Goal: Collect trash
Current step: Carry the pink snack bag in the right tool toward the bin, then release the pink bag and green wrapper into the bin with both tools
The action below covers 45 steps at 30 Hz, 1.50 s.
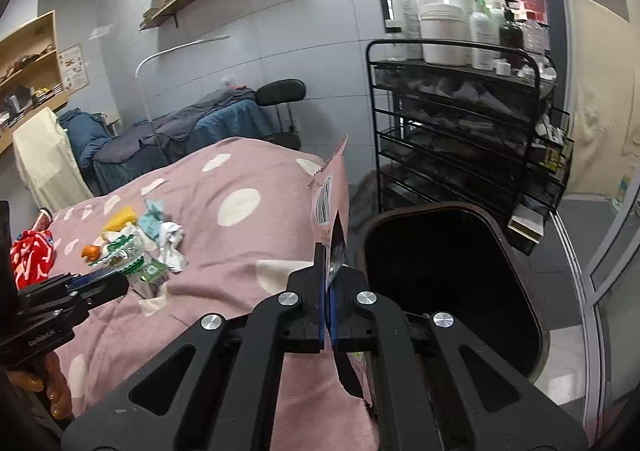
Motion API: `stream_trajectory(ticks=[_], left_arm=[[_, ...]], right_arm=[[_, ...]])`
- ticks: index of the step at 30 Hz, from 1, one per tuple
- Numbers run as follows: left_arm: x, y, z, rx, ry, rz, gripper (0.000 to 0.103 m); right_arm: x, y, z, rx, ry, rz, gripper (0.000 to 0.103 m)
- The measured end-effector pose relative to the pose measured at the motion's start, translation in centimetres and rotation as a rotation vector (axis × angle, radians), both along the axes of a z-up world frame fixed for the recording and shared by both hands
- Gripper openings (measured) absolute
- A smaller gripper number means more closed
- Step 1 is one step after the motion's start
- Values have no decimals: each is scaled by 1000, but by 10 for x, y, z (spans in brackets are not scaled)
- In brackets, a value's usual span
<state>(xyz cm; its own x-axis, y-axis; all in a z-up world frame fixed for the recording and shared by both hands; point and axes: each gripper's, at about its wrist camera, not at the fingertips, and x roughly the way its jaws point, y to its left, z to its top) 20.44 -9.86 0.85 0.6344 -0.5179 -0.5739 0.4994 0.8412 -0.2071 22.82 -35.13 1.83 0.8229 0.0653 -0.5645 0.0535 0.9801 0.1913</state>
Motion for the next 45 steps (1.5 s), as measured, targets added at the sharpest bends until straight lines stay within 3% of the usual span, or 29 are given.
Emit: stream_trajectory(ticks=[7, 13, 19, 20, 22, 23, 24, 35, 45], left_arm=[[9, -43, -10, -8, 54, -95, 20], [12, -71, -13, 24, 54, -140, 20], [14, -90, -16, 43, 64, -178, 20], [15, -94, -17, 47, 68, -186, 20], [17, -100, -19, 53, 76, -198, 20], [17, -104, -19, 58, 77, -204, 20], [18, -108, -20, 62, 78, -209, 20], [29, -154, -32, 100, 143, -290, 20], [40, -199, -54, 172, 222, -345, 20]], right_arm=[[19, -52, -59, 44, 154, -104, 3], [39, -76, -108, 88, 292, -153, 3], [48, -88, -135, 137, 378, -179, 8], [47, -88, -137, 135, 386, -182, 16], [43, -90, -138, 140, 379, -191, 44], [39, -90, -137, 138, 369, -200, 67], [33, -89, -133, 131, 346, -210, 73], [-16, -91, -106, 110, 249, -282, 79], [-53, -103, -102, 78, 250, -340, 82]])
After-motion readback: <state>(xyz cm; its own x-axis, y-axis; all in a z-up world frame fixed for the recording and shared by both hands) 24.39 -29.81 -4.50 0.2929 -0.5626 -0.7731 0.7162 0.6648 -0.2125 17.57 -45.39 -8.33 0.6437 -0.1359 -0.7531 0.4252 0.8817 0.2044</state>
